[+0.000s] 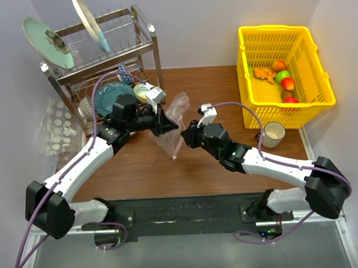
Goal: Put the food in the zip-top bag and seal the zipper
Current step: Open the zipper of the food storage bag.
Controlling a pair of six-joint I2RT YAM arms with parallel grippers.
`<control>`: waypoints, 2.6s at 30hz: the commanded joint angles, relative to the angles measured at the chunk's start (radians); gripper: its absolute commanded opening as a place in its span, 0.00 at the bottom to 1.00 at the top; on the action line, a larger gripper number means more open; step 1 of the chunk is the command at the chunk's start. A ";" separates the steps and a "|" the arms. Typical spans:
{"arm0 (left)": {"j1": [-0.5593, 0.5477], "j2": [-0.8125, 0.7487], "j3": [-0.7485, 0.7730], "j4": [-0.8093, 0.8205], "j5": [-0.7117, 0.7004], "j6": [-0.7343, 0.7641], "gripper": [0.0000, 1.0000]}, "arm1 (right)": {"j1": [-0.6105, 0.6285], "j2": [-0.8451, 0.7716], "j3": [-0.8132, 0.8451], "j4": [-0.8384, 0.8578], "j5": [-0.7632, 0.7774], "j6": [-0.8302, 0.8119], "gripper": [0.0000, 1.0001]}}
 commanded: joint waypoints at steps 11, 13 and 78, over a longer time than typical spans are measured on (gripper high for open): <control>0.006 -0.053 0.012 0.005 -0.118 0.015 0.40 | 0.005 -0.069 0.109 -0.067 -0.033 0.003 0.00; 0.005 -0.080 -0.005 0.020 -0.140 0.024 0.58 | 0.004 -0.060 0.174 -0.119 -0.033 0.031 0.00; -0.149 -0.117 0.024 -0.102 -0.536 0.162 0.00 | -0.001 -0.211 0.177 -0.632 0.082 0.163 0.03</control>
